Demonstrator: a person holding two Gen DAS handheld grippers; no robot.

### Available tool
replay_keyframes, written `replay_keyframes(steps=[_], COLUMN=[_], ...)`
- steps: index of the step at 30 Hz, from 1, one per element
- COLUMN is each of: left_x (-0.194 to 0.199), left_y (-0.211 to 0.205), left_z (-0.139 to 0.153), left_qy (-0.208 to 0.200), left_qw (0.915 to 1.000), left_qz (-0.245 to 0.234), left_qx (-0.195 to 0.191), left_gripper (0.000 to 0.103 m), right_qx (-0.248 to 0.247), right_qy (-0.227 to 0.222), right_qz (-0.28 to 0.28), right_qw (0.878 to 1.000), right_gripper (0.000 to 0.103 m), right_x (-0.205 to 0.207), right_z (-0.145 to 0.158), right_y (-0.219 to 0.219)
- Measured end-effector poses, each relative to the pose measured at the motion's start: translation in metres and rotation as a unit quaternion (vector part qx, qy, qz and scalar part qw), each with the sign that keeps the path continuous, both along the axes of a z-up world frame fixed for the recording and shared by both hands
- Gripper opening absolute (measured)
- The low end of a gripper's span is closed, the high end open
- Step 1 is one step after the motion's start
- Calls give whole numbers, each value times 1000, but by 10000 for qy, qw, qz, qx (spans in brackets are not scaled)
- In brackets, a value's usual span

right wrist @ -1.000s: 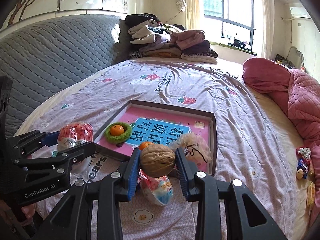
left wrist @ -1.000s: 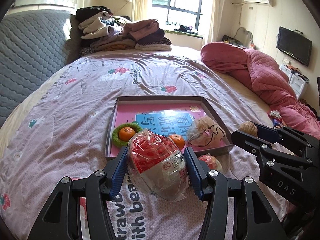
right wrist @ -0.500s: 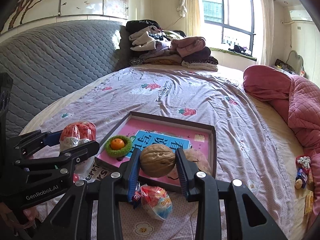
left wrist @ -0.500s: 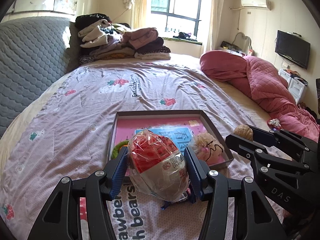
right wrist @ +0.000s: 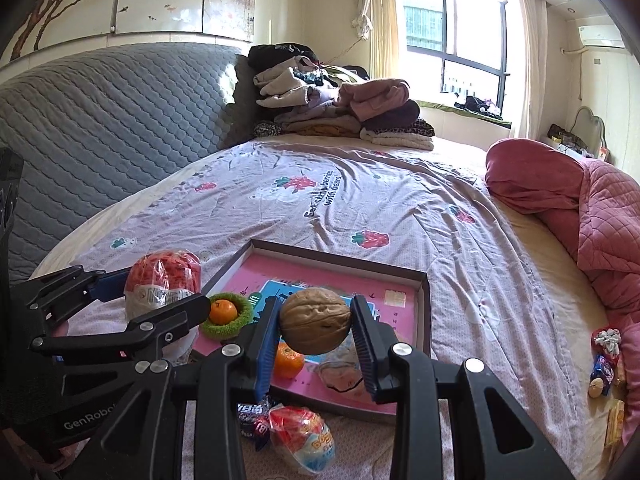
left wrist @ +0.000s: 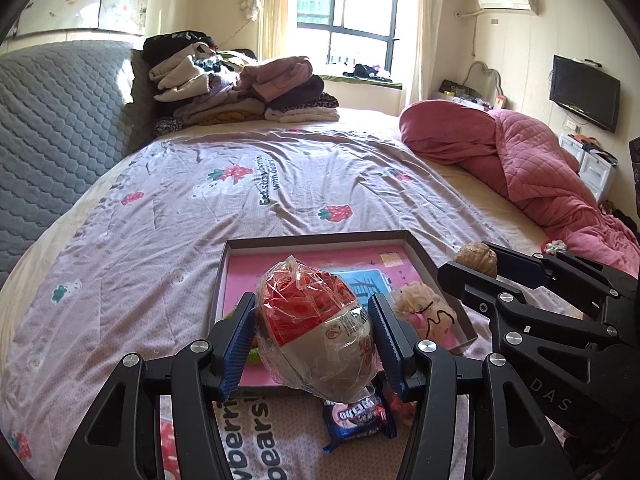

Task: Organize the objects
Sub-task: 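Carry the walnut and wrapped ball up and over the tray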

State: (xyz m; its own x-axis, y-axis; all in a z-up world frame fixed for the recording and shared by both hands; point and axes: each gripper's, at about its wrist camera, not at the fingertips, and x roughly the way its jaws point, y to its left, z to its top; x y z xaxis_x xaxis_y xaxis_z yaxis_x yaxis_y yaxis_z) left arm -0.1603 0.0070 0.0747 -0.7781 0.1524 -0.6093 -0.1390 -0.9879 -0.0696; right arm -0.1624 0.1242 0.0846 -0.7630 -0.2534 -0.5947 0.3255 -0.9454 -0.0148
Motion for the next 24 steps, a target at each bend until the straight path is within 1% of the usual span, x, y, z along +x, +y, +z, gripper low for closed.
replay_keyframes(steps=[6,14,19,24], left_x=[-26,-67,-91,-111], left_y=[0,-4,-2,13], left_z=[-11,-39,-58,-75], left_qy=[-105,-388,-585,-788], left_qw=[9999,9990,9979,9961], left_qz=[21,127,126,25], left_qx=[-92,-204,-226,-386], left_gripper=[58,58,58,58], right_qx=[42,296,419,508], right_qy=[-132,-399,-480,-664], right_qz=[-45,-197,-248,-310], right_qw=[9999,9986,9977,9960], right_gripper=[35,35,35,35], right_x=[-25,-60,-65,-71], right_z=[-14,-43,-57,-76], right_y=[0,5,10,15])
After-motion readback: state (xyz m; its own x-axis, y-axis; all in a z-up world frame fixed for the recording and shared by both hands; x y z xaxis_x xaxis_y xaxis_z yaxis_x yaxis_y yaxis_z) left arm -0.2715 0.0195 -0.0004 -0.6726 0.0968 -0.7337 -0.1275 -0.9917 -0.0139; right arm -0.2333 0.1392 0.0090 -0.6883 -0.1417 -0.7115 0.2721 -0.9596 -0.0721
